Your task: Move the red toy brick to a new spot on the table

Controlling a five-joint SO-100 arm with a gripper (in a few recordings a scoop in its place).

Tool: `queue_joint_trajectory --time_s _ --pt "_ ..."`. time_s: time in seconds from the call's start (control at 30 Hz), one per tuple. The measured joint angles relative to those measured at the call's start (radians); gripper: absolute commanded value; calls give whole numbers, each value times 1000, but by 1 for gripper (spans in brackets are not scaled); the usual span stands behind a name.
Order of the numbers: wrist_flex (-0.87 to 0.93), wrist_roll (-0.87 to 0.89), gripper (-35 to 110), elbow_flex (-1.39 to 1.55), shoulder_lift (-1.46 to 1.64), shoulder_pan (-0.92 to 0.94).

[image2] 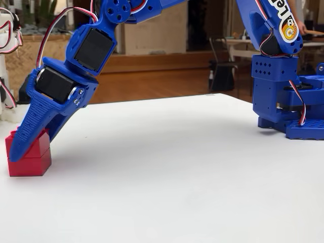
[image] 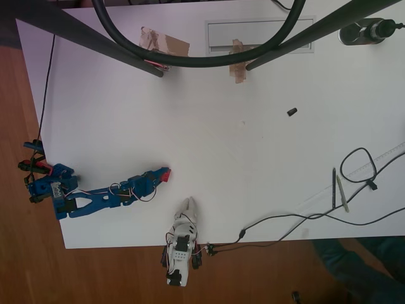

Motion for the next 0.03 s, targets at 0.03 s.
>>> queue_joint_trajectory --time_s 0.03 --pt "0 3 29 14 9 -3"
